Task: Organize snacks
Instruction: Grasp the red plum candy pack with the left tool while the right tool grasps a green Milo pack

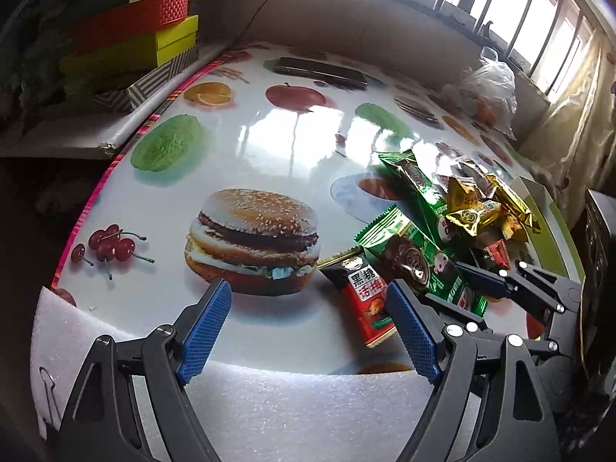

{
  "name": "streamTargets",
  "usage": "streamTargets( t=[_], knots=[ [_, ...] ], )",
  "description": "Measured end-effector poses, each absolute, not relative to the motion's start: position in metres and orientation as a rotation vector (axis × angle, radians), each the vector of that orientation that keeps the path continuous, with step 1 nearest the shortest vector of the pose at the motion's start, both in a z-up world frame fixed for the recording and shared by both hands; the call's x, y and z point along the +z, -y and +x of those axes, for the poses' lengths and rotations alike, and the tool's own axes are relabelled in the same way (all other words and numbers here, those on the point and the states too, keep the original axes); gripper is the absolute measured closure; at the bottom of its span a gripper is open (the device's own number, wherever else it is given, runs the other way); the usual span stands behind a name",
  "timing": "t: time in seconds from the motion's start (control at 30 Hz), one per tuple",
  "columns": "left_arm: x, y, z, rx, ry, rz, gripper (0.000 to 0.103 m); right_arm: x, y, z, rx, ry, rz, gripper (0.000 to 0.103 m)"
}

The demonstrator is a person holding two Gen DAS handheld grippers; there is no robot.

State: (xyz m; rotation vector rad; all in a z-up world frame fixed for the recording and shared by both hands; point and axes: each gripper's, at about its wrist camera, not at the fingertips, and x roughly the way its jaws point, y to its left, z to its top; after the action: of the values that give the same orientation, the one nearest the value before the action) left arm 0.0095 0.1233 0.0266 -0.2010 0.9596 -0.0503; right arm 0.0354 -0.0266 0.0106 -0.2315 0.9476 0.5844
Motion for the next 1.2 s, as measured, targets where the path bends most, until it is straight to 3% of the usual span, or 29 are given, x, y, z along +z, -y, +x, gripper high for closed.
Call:
streamTargets(
  t=[0.63,0.7,0.83,0.9,1.1,1.2],
  knots=[
    [0.013,-0.094,0.030,-0.024,-1.021,-0.129,0.022,0.030,0.081,0.020,0.521,-0.949,-0.040,0.061],
    [0.012,-0.094,0.032,-0.007,-1.015,-0.125,0.030,0.032,0.085,0.019,0.509,-0.943,-0.036,0.061],
    [0.008,-0.091,0.035,0.008,-1.022,-0.106,0.036,0.036,0.094,0.015,0.491,-0.928,-0.023,0.061],
    [0.009,-0.087,0.036,0.003,-1.017,-0.096,0.051,0.037,0.098,0.013,0.488,-0.926,-0.014,0.061],
    [0.009,-0.081,0.039,0.001,-1.009,-0.052,0.070,0.039,0.105,0.010,0.469,-0.922,0.002,0.061],
    [0.010,-0.079,0.039,-0.011,-1.008,-0.044,0.071,0.040,0.106,0.009,0.464,-0.919,0.004,0.061]
  ],
)
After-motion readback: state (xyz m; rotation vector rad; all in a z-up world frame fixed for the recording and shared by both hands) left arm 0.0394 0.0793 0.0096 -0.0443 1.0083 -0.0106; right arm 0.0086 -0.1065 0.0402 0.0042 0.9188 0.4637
